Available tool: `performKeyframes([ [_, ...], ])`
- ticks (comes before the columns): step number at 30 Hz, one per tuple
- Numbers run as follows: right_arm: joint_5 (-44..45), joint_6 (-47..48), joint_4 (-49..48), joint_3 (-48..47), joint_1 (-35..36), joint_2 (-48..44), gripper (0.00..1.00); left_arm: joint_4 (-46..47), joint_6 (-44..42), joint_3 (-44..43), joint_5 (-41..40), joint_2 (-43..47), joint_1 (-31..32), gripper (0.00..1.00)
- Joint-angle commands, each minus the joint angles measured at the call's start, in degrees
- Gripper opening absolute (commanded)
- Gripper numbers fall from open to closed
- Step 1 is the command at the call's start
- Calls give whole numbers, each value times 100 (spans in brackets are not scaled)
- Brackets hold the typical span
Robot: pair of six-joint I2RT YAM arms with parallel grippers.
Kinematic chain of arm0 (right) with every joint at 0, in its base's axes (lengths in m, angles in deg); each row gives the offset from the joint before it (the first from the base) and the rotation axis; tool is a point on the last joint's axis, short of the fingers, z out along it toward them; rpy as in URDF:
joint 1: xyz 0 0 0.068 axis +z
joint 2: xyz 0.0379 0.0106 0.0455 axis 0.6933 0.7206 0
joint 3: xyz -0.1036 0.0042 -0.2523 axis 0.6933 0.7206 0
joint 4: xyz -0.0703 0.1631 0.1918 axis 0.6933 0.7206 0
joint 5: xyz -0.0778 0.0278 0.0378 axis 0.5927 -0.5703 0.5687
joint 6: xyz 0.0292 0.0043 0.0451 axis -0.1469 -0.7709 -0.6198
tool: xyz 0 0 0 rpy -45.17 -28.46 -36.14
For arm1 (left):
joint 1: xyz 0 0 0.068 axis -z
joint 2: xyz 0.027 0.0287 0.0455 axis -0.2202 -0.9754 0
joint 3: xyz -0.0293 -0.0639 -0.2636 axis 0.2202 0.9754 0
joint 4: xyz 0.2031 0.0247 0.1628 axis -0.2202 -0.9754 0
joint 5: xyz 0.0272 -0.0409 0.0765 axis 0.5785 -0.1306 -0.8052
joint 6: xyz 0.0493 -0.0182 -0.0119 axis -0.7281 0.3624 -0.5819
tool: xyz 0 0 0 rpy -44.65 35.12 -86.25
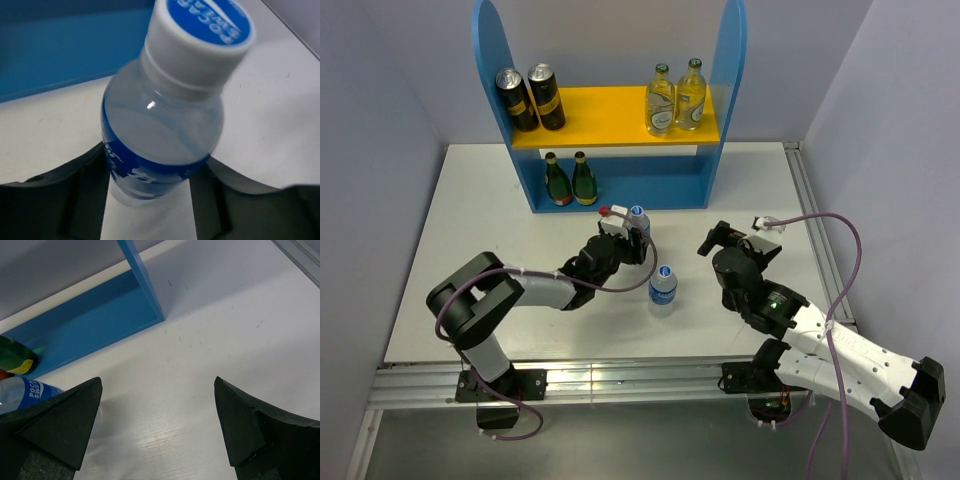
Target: Place and organize the beverage onto the shelf
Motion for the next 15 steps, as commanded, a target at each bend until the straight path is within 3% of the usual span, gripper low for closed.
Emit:
performKeyframes([
  [1, 159, -37, -125, -4, -68, -59, 100, 501, -21, -387, -262, -305, 23, 54],
  [2, 158, -37, -125, 5, -60, -59, 100, 501, 22, -492, -280, -359, 23, 44],
  [3, 158, -37, -134, 5, -68, -51, 100, 457, 31, -554, -298, -403, 23, 9],
  [4, 158, -37, -134, 5, -77, -50, 100, 379, 75, -607, -324, -447, 23, 0],
  [15, 106, -19, -151, -4, -95, -33, 100, -122, -627, -1731, -1228, -482, 23, 0],
])
